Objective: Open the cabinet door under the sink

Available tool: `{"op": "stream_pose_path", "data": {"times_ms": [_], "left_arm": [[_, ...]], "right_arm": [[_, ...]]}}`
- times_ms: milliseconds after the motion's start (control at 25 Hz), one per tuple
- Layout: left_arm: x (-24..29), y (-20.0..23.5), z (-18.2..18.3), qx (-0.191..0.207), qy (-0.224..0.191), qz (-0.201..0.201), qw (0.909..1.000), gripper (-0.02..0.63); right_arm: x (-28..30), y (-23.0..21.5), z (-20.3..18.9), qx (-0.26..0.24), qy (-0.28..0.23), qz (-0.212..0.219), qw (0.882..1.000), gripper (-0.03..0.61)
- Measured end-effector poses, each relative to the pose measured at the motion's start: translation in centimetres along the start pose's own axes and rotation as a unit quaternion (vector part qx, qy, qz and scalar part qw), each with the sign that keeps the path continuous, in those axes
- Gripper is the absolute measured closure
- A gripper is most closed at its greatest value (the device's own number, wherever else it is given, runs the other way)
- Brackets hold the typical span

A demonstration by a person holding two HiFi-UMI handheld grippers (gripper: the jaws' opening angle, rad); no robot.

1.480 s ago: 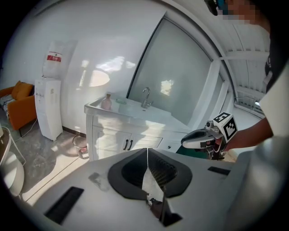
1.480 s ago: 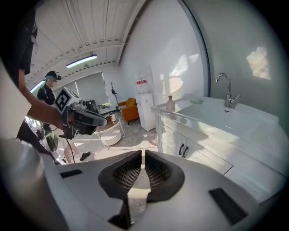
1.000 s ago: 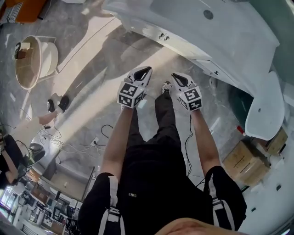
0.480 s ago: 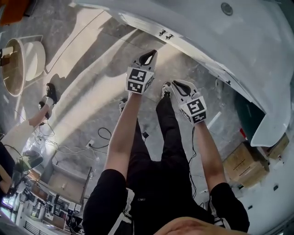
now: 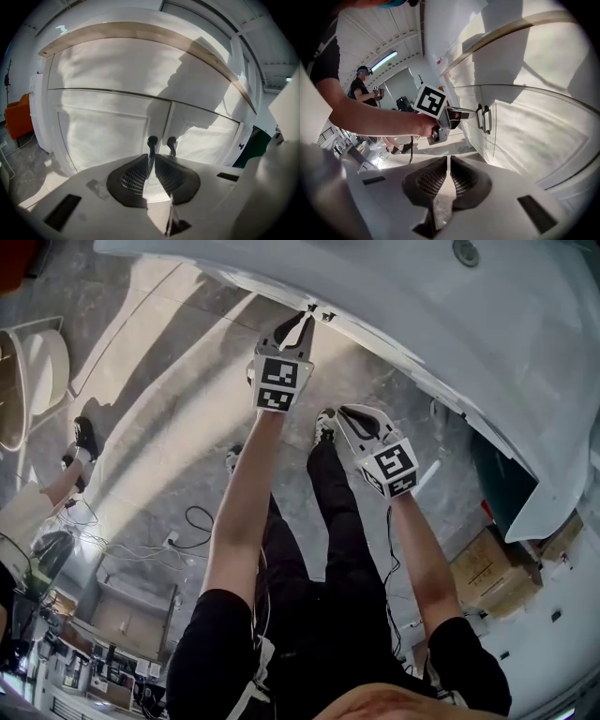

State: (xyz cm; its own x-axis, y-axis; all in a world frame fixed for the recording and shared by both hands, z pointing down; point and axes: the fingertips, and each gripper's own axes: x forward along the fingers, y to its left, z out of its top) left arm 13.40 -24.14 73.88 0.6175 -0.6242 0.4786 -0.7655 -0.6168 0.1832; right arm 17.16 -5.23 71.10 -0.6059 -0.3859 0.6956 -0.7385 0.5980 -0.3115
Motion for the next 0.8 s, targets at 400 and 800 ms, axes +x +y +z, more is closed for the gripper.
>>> {"op": "stream_pose_path", "data": {"times_ms": [400, 800], "left_arm": [[2.9, 0.4, -1.0, 0.019, 0.026, -0.005, 0.9995, 0.5], [3.7, 0.1, -1.7, 0.034, 0.033, -0.014, 0.9988, 0.558]], "right_arm": [[1.5, -0.9, 3.7, -0.012, -0.052, -0.042, 0.998, 0.5], [2.5, -1.9, 8.0, -0.007, -0.093, -0.063, 0.994, 0.5]]}}
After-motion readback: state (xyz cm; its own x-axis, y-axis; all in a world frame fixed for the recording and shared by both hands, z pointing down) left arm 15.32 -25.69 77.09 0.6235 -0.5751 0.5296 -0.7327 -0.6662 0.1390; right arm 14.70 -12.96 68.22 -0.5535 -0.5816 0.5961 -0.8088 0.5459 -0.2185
